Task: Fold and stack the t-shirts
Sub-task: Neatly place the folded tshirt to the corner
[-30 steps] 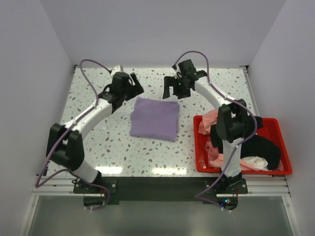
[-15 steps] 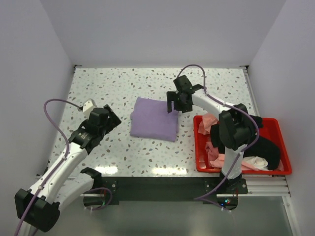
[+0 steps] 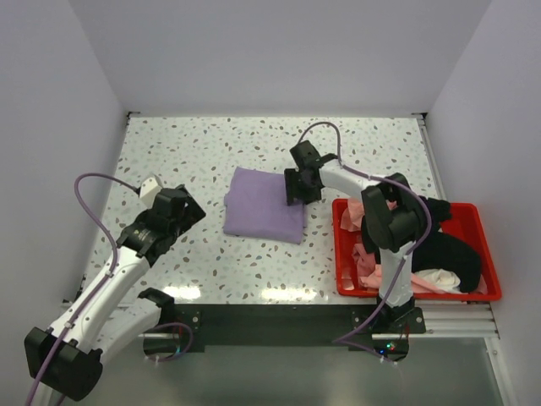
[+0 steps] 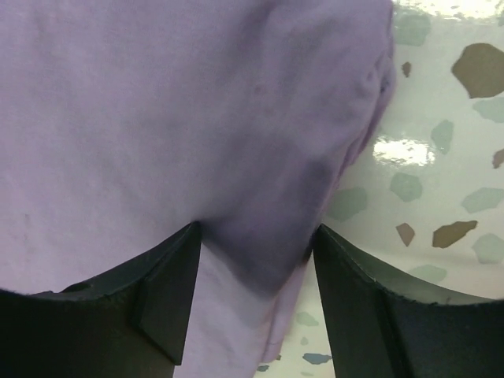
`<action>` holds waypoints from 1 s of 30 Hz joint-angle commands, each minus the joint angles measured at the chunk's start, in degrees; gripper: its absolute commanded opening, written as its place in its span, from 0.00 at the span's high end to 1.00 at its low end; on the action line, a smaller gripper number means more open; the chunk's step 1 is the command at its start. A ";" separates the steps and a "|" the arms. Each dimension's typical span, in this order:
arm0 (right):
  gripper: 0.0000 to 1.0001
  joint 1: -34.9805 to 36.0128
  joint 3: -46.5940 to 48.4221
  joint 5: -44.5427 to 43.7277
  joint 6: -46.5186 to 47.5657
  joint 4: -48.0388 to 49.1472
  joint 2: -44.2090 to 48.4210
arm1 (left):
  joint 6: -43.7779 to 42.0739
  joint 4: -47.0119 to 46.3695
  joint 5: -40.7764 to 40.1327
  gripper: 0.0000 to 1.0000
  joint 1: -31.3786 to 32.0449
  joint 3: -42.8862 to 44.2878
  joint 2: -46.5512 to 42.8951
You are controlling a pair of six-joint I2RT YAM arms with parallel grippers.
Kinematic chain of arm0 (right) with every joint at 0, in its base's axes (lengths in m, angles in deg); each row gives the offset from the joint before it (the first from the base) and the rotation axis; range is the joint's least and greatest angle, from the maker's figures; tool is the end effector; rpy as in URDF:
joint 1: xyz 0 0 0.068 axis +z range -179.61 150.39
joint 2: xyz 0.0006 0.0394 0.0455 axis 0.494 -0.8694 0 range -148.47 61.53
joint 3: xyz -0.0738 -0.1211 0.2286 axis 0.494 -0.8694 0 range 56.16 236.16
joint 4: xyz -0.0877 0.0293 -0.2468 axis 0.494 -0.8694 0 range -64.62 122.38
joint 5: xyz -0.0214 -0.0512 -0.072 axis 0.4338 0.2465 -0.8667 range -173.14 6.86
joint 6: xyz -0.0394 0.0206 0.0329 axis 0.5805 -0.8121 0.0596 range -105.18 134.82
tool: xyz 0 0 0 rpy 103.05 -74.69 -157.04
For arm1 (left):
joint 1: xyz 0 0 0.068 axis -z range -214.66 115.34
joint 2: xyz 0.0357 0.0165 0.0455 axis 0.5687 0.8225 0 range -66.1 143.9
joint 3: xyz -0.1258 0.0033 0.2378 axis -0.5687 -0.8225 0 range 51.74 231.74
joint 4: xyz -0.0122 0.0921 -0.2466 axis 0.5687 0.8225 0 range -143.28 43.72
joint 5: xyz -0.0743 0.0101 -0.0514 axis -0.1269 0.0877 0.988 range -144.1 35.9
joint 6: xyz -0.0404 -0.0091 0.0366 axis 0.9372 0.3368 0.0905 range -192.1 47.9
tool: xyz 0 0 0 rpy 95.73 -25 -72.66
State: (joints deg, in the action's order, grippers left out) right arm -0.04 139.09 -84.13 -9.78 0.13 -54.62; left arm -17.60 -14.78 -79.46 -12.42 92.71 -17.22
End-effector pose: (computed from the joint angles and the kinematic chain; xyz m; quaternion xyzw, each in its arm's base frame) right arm 0.3661 0.2070 0.1601 -0.0405 0.9763 0.0892 0.1930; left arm 0.1694 -0.0520 0.2566 -0.3299 0.8476 -0.0650 0.4105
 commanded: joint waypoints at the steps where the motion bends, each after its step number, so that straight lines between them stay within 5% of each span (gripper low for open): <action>1: 0.39 1.11 0.29 -0.94 -0.89 1.66 -1.78 | 0.43 0.26 -1.79 0.00 -0.27 -0.28 0.16; 5: 0.60 1.37 2.05 -3.22 -0.28 1.49 -3.90 | 0.34 0.43 -2.32 0.00 -0.27 -0.28 -0.01; 12: 0.79 1.64 10.48 -12.88 5.43 -1.41 -9.69 | 1.05 2.46 -4.25 0.00 -0.27 0.60 -0.10; 17: 0.83 1.20 22.06 -22.63 14.04 -5.18 -14.88 | 2.01 4.65 -6.18 0.00 -0.27 0.95 -0.54; 30: 0.87 -10.31 40.11 -23.53 26.34 -8.09 -24.02 | 3.07 5.18 -10.05 0.00 -0.27 1.39 -1.07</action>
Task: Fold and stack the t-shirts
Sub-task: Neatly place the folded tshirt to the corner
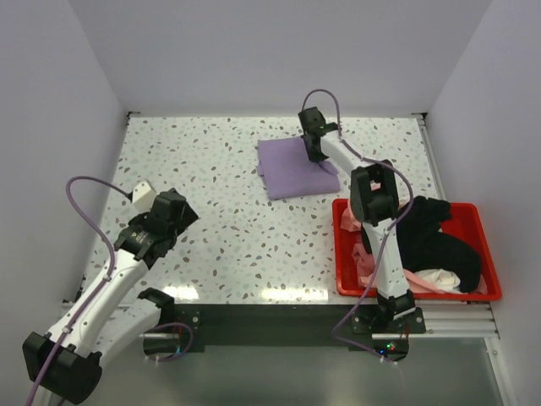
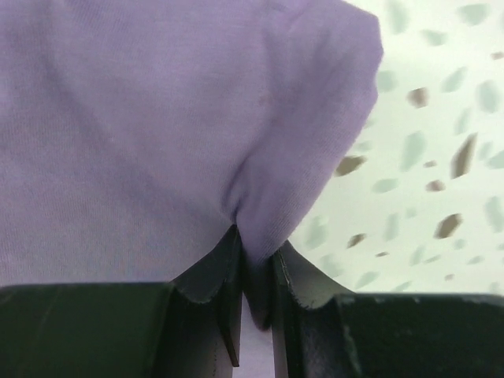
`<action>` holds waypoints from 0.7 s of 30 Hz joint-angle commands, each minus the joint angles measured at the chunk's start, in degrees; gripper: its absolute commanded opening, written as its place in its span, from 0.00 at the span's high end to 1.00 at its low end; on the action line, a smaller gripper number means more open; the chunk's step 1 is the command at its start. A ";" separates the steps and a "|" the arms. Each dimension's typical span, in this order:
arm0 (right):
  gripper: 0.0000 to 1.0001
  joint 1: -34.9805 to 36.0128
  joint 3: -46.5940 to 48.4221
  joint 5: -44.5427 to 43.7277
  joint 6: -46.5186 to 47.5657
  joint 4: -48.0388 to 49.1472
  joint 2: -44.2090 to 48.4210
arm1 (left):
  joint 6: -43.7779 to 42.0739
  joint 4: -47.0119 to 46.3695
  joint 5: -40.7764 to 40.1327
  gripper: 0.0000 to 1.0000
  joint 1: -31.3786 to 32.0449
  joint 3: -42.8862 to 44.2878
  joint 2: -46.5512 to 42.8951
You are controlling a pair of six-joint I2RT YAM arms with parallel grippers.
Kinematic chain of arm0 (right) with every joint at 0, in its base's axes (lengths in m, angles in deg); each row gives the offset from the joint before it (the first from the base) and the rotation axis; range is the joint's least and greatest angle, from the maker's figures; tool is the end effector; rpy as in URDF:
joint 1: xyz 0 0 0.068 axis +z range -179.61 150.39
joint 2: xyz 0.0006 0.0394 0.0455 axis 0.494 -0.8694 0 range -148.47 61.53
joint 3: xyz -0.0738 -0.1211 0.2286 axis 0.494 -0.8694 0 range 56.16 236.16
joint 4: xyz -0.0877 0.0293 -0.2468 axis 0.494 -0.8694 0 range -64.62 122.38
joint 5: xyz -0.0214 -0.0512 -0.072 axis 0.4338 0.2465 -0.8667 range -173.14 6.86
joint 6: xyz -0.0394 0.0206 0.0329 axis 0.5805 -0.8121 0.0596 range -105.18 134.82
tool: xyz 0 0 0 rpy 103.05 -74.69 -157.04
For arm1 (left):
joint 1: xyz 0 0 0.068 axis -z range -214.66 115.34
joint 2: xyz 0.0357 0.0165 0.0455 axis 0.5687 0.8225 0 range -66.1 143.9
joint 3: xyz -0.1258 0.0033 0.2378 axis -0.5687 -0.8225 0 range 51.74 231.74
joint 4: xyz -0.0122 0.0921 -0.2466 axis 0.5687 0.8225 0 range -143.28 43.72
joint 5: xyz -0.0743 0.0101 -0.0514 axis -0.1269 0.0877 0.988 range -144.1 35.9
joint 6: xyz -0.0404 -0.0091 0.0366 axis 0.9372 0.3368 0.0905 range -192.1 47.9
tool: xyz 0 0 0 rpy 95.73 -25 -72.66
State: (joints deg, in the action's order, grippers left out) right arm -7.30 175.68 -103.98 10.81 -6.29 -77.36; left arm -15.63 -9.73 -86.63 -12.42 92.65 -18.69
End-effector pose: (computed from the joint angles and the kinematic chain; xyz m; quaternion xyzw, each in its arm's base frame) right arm 0.4925 0.1876 0.1665 -0.1012 0.9414 -0.1077 0.3032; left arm 0.1596 -0.0435 0.2556 -0.3569 0.8342 -0.0044 0.4204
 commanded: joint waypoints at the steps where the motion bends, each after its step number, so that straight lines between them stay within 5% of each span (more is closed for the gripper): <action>1: 0.87 -4.36 3.96 -4.38 7.68 -1.67 -1.56 | 1.10 -0.04 -3.06 0.00 -0.27 1.55 0.74; 21: 0.85 -25.90 14.06 -3.86 20.27 4.13 -9.64 | 0.66 -4.79 -4.03 0.00 -0.27 7.60 15.15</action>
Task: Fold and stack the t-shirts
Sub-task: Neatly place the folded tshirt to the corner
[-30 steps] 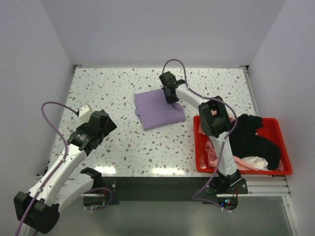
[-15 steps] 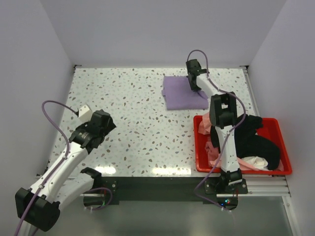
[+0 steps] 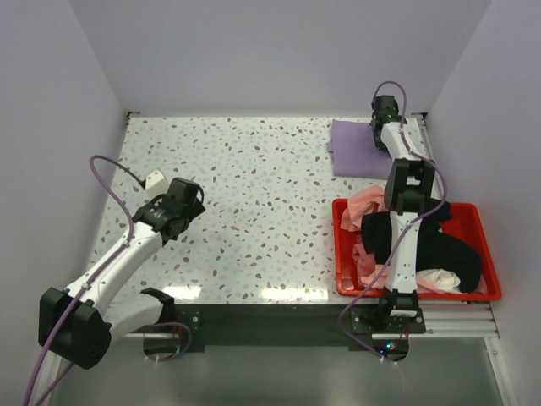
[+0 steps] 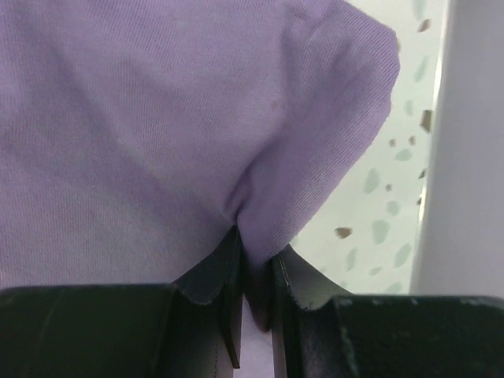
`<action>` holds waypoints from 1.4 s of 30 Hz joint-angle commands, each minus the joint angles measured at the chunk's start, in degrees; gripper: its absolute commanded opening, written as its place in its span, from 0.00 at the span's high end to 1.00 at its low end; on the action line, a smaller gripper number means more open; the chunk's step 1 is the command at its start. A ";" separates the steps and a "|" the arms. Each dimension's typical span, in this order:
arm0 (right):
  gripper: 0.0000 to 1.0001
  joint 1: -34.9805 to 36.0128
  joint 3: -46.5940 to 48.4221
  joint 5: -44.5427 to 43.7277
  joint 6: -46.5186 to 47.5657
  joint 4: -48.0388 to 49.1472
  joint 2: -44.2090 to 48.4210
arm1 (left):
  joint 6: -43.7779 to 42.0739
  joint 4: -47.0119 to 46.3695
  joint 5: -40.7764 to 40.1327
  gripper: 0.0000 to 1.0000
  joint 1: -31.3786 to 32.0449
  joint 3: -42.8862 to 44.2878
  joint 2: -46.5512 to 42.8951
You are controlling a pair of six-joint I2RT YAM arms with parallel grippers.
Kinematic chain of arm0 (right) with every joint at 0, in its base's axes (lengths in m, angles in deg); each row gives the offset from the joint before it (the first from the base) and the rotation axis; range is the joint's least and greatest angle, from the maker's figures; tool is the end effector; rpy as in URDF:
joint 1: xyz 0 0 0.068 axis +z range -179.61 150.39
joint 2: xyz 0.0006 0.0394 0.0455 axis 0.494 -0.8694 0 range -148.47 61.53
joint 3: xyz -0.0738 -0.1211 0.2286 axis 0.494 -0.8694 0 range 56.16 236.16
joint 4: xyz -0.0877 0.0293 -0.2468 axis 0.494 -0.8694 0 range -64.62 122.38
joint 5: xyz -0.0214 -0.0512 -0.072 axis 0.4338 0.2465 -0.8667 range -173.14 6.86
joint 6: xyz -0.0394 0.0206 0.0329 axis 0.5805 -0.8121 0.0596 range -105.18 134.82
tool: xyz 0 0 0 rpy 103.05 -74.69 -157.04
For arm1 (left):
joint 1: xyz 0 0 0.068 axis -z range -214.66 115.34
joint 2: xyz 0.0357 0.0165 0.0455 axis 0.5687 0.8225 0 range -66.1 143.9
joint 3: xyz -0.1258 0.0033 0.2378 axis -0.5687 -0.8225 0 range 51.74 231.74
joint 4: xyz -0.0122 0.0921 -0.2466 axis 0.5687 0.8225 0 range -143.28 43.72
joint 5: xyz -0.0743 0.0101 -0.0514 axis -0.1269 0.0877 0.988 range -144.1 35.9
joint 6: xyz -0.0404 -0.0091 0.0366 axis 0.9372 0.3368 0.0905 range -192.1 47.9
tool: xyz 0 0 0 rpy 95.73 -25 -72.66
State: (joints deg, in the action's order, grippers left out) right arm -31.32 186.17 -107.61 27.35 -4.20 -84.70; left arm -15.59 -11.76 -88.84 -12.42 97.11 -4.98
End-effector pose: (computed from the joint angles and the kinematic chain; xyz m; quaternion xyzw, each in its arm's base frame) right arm 0.5550 -0.0322 0.1604 -0.0200 0.9285 -0.2380 0.2844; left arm 0.1981 -0.0579 0.2436 -0.3501 0.8503 0.0509 0.3895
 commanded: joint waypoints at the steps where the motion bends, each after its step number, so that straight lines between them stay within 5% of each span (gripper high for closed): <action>1: 0.85 -2.41 4.53 -0.49 4.51 1.86 -2.91 | 0.62 -2.76 -1.82 0.00 -0.27 3.67 2.76; 22: 0.77 -8.39 9.64 4.52 9.61 11.70 -6.70 | -0.61 -4.16 0.47 0.00 -0.27 10.18 13.32; 28: 0.45 -8.30 6.58 4.43 8.83 12.41 -4.42 | -0.52 -3.64 0.11 0.00 -0.27 10.62 12.53; 33: 0.33 -8.30 1.91 2.68 7.16 14.96 0.16 | 0.00 -3.46 0.55 0.00 -0.27 9.57 10.78; 36: 0.17 -8.39 -1.24 1.45 4.71 16.44 3.39 | -0.69 -3.72 1.16 0.00 -0.27 8.69 9.11; 37: 0.01 -8.39 -3.78 1.18 3.73 17.32 4.28 | -1.05 -3.81 1.34 0.00 -0.27 8.43 7.97; 42: 0.01 -8.22 -7.93 -0.75 -1.80 20.14 7.98 | -1.14 -3.38 1.96 0.00 -0.27 5.53 3.48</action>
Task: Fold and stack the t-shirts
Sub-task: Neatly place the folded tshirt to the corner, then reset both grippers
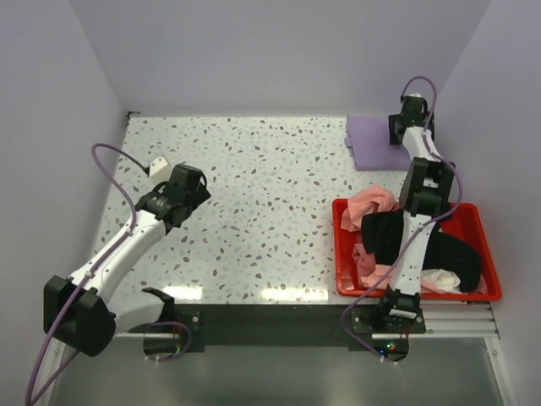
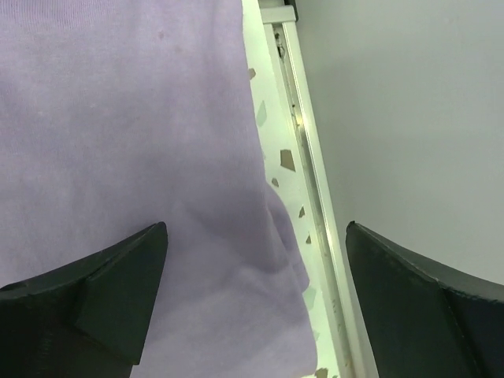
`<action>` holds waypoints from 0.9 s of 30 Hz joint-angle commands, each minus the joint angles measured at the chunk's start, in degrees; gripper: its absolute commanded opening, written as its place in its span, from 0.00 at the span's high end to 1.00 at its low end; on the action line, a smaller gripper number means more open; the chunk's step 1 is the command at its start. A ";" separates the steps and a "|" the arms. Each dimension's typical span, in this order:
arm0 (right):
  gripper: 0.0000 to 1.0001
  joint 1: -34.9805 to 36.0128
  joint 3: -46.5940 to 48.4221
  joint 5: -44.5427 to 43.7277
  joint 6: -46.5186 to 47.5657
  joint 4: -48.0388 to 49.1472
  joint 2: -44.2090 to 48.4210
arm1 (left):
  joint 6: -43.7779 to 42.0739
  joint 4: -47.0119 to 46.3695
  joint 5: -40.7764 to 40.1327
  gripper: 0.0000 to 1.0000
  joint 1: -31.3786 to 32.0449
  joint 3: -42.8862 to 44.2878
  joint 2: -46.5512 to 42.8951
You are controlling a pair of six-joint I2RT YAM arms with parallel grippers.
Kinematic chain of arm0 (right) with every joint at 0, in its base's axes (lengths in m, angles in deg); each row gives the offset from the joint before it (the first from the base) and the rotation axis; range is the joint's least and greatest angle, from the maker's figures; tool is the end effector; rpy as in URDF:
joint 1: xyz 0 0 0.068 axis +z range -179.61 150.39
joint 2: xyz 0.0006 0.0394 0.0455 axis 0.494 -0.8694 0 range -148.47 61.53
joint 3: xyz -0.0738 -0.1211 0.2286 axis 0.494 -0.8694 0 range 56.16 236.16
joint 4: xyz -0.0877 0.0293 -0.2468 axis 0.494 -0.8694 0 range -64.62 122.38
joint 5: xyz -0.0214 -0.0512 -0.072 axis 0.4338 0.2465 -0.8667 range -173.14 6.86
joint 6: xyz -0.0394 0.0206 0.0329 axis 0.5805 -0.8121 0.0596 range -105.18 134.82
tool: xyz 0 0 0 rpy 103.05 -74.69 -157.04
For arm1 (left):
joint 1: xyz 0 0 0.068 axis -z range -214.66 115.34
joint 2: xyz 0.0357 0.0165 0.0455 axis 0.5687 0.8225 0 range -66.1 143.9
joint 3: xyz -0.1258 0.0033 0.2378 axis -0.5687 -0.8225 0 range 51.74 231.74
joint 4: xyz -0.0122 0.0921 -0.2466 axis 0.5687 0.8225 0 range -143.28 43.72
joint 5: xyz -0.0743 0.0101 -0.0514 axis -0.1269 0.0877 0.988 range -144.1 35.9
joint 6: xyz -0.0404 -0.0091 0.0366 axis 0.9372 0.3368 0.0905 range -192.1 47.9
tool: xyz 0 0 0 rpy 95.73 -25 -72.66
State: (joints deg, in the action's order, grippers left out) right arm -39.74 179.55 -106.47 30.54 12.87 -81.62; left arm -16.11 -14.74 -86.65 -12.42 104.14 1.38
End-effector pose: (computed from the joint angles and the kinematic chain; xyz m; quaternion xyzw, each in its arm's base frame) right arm 0.5536 -0.1141 0.1736 0.0434 0.8881 -0.2720 0.3680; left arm 0.2273 -0.0712 0.2623 -0.3484 0.8473 0.0176 0.4004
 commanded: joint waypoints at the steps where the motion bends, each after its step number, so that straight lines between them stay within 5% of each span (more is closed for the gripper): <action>1: 0.01 0.20 -2.53 -2.59 -5.70 3.33 6.21 | -0.70 -0.40 -0.40 0.00 -0.27 -1.77 -4.45; 13: 0.01 0.72 -27.65 6.10 -15.29 15.72 27.03 | -0.53 1.09 2.14 0.00 -0.27 -6.26 -15.01; 19: 0.01 3.44 -36.90 8.22 -19.07 13.80 36.18 | -1.06 2.85 4.17 0.00 -0.27 -8.80 -21.51; 27: 0.01 22.59 -46.91 2.42 -23.27 7.83 51.20 | -0.44 6.89 4.78 0.00 -0.27 -11.18 -29.33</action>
State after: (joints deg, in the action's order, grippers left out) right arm -24.79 135.07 -101.68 11.09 22.56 -36.96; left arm -16.16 -10.15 -82.33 -12.42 93.70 -26.03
